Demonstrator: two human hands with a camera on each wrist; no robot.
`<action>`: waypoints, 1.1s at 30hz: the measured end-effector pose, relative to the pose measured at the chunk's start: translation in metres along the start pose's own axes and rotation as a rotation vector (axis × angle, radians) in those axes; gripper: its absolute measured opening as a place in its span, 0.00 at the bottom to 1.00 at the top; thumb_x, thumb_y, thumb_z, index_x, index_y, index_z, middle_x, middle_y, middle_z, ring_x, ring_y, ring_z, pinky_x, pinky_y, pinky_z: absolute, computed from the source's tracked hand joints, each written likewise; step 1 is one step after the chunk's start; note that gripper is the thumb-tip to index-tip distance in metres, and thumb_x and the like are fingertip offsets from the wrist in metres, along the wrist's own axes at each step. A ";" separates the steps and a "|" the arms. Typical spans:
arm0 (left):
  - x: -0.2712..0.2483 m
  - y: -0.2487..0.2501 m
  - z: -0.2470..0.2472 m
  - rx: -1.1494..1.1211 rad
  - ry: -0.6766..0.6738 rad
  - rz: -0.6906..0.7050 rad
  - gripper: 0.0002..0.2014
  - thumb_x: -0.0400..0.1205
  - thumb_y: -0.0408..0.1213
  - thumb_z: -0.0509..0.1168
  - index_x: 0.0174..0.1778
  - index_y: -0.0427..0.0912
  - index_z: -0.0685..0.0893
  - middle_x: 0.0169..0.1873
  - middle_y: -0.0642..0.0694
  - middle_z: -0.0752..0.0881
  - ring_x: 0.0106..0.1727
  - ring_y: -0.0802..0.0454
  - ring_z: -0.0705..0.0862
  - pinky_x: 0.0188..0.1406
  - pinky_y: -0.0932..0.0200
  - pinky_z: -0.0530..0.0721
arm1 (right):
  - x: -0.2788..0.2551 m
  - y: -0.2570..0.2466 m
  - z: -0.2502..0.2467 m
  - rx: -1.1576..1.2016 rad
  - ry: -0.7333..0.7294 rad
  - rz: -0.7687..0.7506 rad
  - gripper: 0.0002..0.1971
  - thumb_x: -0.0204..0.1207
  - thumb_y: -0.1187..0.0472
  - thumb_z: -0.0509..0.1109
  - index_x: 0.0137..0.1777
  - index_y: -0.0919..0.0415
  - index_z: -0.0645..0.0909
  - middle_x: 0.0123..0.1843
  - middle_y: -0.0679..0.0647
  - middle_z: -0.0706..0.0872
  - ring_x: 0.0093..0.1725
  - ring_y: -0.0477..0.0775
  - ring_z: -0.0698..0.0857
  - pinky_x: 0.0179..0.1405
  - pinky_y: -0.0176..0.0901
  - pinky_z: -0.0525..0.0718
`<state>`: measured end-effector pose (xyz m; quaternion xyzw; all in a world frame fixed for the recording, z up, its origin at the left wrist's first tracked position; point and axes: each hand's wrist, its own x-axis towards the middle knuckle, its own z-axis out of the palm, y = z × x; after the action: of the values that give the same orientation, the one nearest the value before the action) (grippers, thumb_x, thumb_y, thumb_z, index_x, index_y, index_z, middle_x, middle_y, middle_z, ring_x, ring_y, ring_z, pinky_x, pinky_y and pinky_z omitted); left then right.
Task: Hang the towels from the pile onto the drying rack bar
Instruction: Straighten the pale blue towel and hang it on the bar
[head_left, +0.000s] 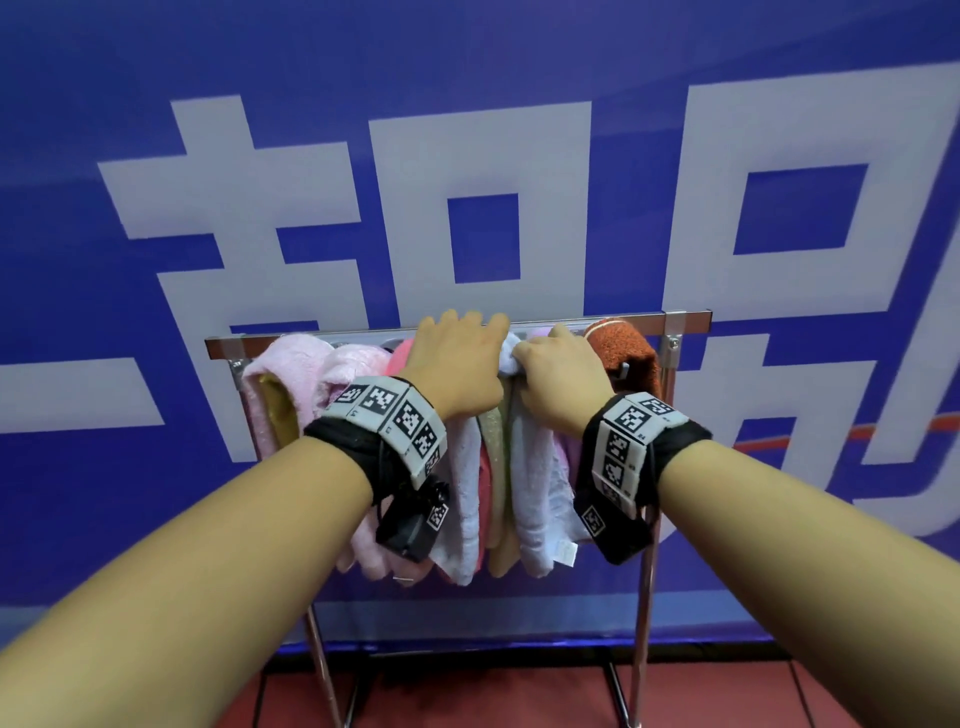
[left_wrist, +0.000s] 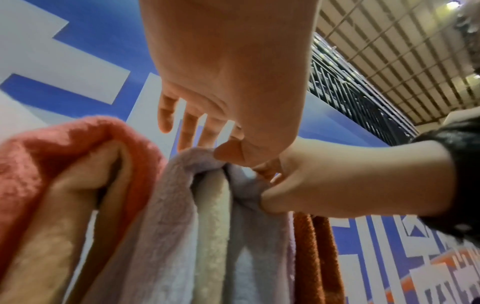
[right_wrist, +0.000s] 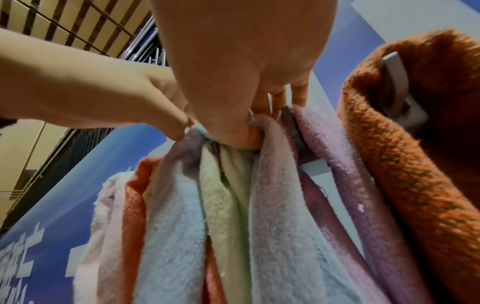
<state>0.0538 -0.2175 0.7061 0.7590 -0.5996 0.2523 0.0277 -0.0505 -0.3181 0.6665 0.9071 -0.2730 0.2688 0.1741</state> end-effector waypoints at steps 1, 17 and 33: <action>-0.001 0.003 -0.001 -0.052 -0.004 0.034 0.19 0.74 0.37 0.62 0.62 0.45 0.74 0.52 0.43 0.79 0.55 0.39 0.77 0.49 0.48 0.74 | -0.002 0.000 -0.002 0.024 0.000 0.000 0.12 0.72 0.61 0.64 0.53 0.63 0.82 0.51 0.62 0.86 0.52 0.67 0.80 0.44 0.49 0.63; -0.004 0.016 0.019 0.018 -0.083 0.038 0.18 0.80 0.42 0.63 0.67 0.54 0.82 0.67 0.44 0.70 0.64 0.39 0.72 0.49 0.49 0.77 | -0.060 0.012 0.001 0.184 -0.164 0.030 0.14 0.75 0.62 0.60 0.57 0.54 0.81 0.50 0.59 0.86 0.50 0.66 0.85 0.37 0.50 0.78; 0.002 0.007 0.039 -0.016 0.000 0.015 0.26 0.74 0.37 0.64 0.71 0.46 0.75 0.73 0.45 0.72 0.62 0.35 0.74 0.63 0.43 0.77 | -0.058 0.004 0.023 0.584 -0.348 0.203 0.18 0.72 0.67 0.58 0.62 0.55 0.68 0.55 0.66 0.85 0.54 0.69 0.84 0.53 0.60 0.83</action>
<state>0.0610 -0.2347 0.6712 0.7541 -0.6074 0.2477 0.0320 -0.0843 -0.3086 0.6154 0.9191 -0.2988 0.1929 -0.1693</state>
